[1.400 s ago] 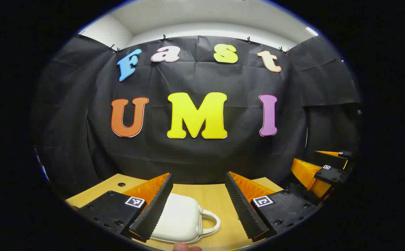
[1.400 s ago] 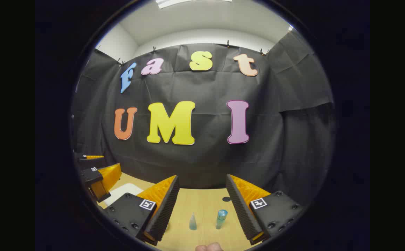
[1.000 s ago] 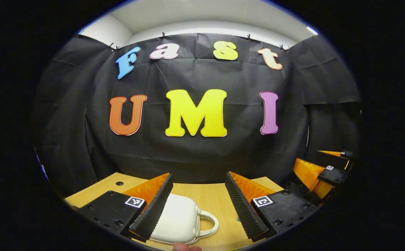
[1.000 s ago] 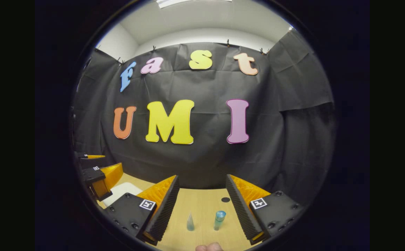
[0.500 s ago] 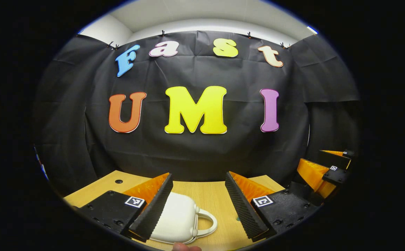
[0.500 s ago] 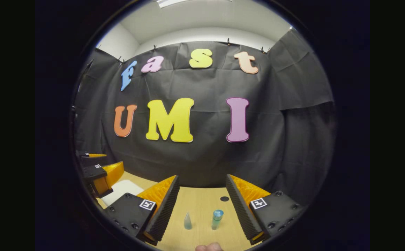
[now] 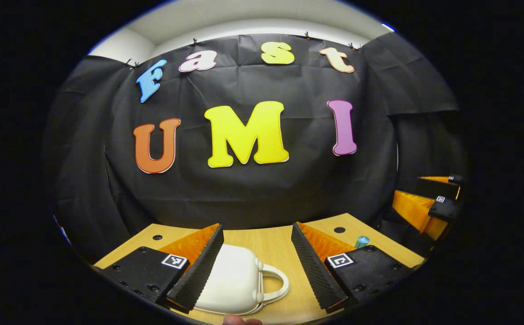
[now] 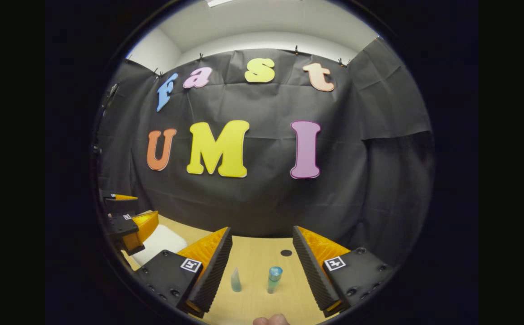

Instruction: First open the suitcase, pack the skin care products into it, and then close the suitcase.

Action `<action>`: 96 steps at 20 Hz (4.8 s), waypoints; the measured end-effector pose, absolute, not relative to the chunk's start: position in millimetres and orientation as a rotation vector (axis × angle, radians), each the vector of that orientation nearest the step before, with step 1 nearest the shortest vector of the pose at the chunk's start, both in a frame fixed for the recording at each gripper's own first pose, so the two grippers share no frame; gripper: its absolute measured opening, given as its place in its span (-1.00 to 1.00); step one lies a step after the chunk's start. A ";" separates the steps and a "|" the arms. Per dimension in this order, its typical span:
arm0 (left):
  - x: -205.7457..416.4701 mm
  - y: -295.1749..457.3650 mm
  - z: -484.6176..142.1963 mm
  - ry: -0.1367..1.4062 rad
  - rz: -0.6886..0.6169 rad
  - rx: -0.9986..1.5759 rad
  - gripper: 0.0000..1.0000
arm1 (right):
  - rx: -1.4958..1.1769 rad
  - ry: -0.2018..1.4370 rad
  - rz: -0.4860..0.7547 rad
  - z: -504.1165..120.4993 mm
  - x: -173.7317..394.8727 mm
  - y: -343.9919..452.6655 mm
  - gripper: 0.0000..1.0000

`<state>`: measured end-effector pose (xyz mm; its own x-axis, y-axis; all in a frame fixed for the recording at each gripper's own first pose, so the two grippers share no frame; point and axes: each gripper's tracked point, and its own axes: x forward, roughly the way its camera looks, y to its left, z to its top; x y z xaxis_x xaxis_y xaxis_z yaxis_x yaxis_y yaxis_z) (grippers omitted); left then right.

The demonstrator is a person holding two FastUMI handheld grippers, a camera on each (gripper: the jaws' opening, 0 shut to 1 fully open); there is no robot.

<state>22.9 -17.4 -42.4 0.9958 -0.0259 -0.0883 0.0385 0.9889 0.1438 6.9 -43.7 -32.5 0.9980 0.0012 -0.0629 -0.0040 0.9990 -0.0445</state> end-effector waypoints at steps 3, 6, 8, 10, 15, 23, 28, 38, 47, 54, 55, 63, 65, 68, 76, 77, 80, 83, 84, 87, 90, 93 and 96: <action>29.0 -26.4 -67.6 0.121 -0.090 0.328 0.79 | -0.061 0.093 -0.034 -42.1 6.9 -66.1 0.60; 30.9 -37.5 -113.9 0.186 -0.154 0.483 0.93 | -0.066 0.114 -0.075 -49.3 4.1 -89.2 0.60; 27.7 -51.5 -148.6 0.259 -0.207 0.526 0.97 | -0.060 0.144 -0.105 -60.2 1.6 -104.6 0.59; 25.0 -60.0 -176.3 0.320 -0.236 0.619 0.96 | -0.064 0.165 -0.131 -67.6 -2.3 -117.5 0.59; 30.9 -50.0 -231.2 0.462 -0.273 0.851 0.91 | -0.050 0.180 -0.178 -75.9 -9.0 -139.5 0.60; 53.9 -37.5 -263.9 0.582 -0.270 1.013 0.43 | 0.023 0.236 -0.227 -99.0 -14.0 -164.3 0.59; 53.9 -33.2 -282.2 0.673 -0.239 1.076 -0.36 | 0.020 0.225 -0.222 -95.2 -19.5 -163.2 0.59; 60.7 -22.8 -152.2 0.413 -0.158 0.790 -0.88 | -0.022 0.171 -0.175 -64.2 -25.0 -138.5 0.59; 73.8 238.3 -27.2 0.191 0.146 0.406 -0.89 | -0.029 0.127 -0.052 -26.2 -11.0 -53.3 0.58; 62.8 417.5 -131.2 0.287 0.355 0.225 -0.89 | -0.150 0.155 -0.043 -29.0 -20.3 -14.1 0.60; 61.3 430.3 -151.7 0.308 0.369 0.173 -0.89 | -0.174 0.160 -0.042 -29.0 -21.3 -11.2 0.59; 80.4 451.7 -264.0 0.489 0.436 -0.229 -0.80 | -0.269 0.181 -0.017 -28.3 -19.6 16.7 0.60; 81.4 450.8 -271.0 0.495 0.455 -0.266 -0.69 | -0.259 0.189 -0.010 -32.9 -16.9 19.8 0.60; 68.5 465.5 -252.9 0.482 0.508 -0.232 -0.44 | -0.223 0.204 -0.009 -40.4 -14.0 19.8 0.60; 55.5 360.9 -113.3 0.260 0.434 -0.125 0.96 | -0.191 0.203 0.007 -62.5 -19.1 -10.5 0.60; 55.4 337.6 -100.5 0.234 0.408 -0.097 0.96 | -0.171 0.206 0.007 -66.2 -19.6 -16.3 0.60; 55.8 263.9 -84.6 0.230 0.358 -0.054 0.95 | -0.126 0.219 0.034 -79.4 -17.1 -24.0 0.60; 55.8 167.3 -71.1 0.203 0.253 -0.076 0.95 | -0.086 0.215 0.026 -82.4 -12.7 -43.1 0.60; 53.7 141.6 -67.7 0.200 0.227 -0.058 0.95 | -0.076 0.217 0.020 -84.5 -11.9 -50.2 0.60; 52.7 71.1 -78.8 0.233 0.152 -0.044 0.95 | -0.066 0.244 0.012 -96.0 -11.0 -71.1 0.60; 56.3 -5.8 -92.1 0.260 0.028 -0.032 0.96 | -0.059 0.276 0.008 -106.4 -12.3 -90.8 0.60; 65.9 -75.6 -111.9 0.285 -0.095 -0.014 0.96 | -0.063 0.298 -0.002 -111.8 -14.8 -111.2 0.60; 75.2 -135.1 -136.8 0.318 -0.207 -0.002 0.96 | -0.064 0.334 -0.021 -117.8 -17.8 -131.9 0.59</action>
<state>75.2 -135.1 -136.8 0.9289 -0.2026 -0.3099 0.2020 0.9788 -0.0344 -17.8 -131.9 -117.8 0.9444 -0.0313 -0.3273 0.0100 0.9977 -0.0665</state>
